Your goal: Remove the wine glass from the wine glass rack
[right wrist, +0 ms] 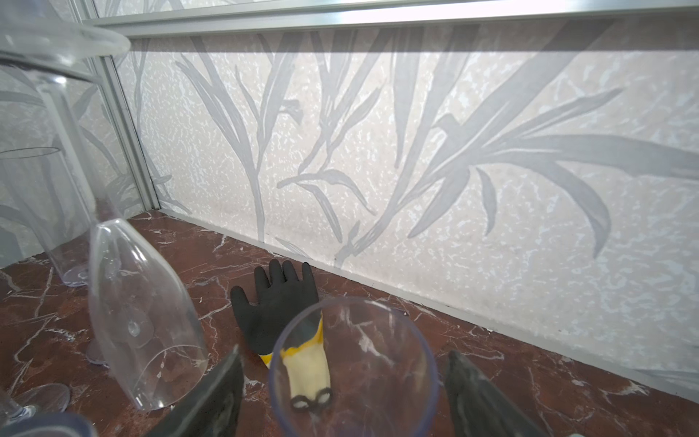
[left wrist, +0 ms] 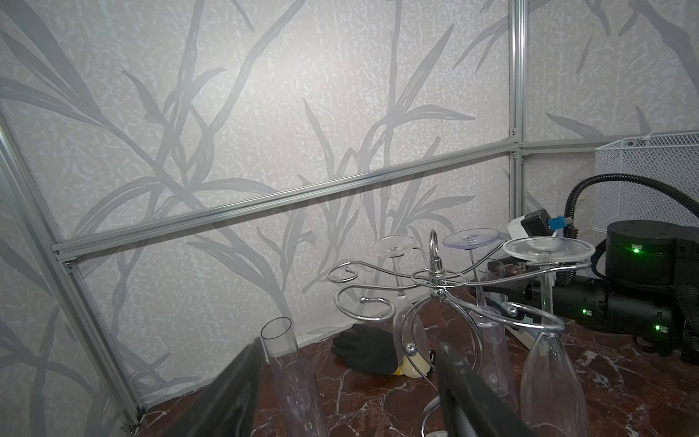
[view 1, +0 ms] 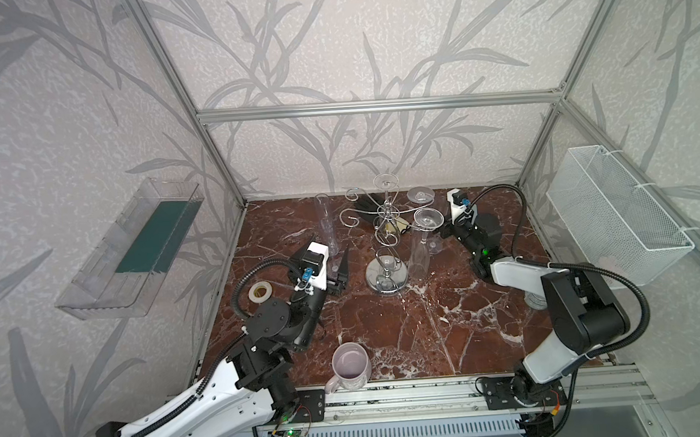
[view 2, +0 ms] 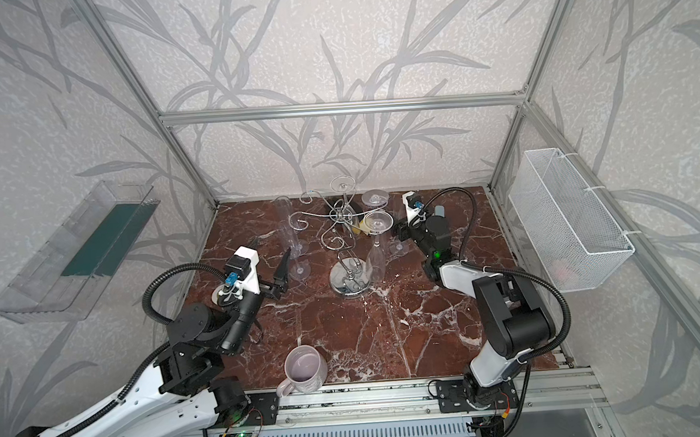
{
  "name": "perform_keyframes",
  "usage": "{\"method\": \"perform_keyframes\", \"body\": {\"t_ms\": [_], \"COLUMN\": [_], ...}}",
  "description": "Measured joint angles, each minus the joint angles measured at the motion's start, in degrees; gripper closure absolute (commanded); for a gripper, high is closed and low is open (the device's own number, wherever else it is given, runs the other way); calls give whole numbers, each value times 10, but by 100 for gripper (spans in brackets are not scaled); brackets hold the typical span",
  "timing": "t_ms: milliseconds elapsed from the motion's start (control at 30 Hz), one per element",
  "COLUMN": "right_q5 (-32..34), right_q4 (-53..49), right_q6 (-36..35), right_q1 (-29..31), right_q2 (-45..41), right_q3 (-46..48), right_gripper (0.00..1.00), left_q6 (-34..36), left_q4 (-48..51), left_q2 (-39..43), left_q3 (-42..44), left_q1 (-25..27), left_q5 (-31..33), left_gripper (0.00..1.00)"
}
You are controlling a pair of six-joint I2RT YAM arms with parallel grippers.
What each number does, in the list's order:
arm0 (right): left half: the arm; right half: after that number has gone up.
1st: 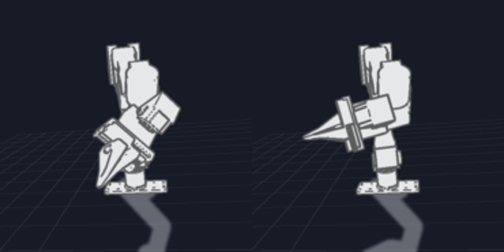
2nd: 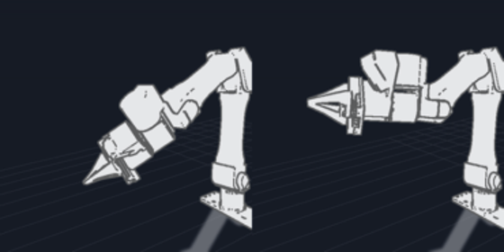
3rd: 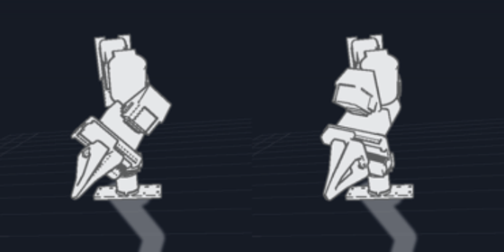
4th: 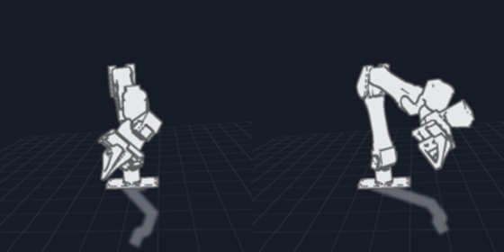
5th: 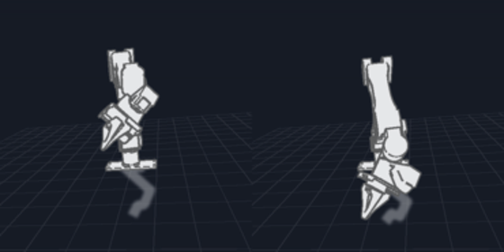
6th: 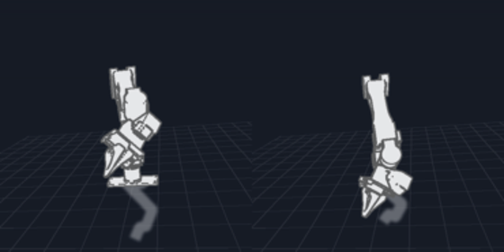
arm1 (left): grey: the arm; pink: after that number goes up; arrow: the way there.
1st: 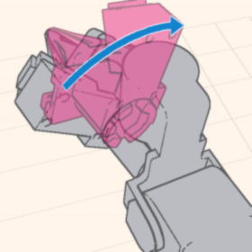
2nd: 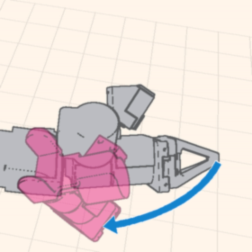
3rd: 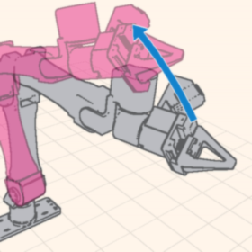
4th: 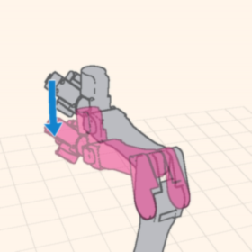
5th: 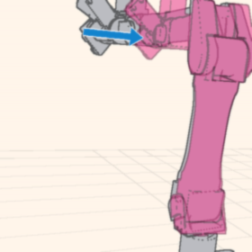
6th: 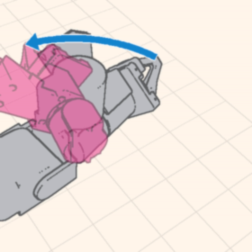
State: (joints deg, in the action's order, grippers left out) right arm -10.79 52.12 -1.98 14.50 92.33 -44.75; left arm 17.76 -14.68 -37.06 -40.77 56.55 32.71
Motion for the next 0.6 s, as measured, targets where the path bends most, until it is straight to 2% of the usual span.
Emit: {"method": "perform_keyframes", "body": {"t_ms": [333, 600], "right_q5": [-8, -7], "right_q4": [-70, -183], "right_q6": [-15, 5], "right_q1": [-11, -42], "right_q2": [-114, -235], "right_q3": [41, 42], "right_gripper": [16, 15], "left_q6": [-9, -10], "left_q4": [5, 10], "left_q2": [21, 22], "left_q3": [0, -4], "left_q1": [0, 0], "left_q5": [-13, -22], "left_gripper": [27, 27]}}
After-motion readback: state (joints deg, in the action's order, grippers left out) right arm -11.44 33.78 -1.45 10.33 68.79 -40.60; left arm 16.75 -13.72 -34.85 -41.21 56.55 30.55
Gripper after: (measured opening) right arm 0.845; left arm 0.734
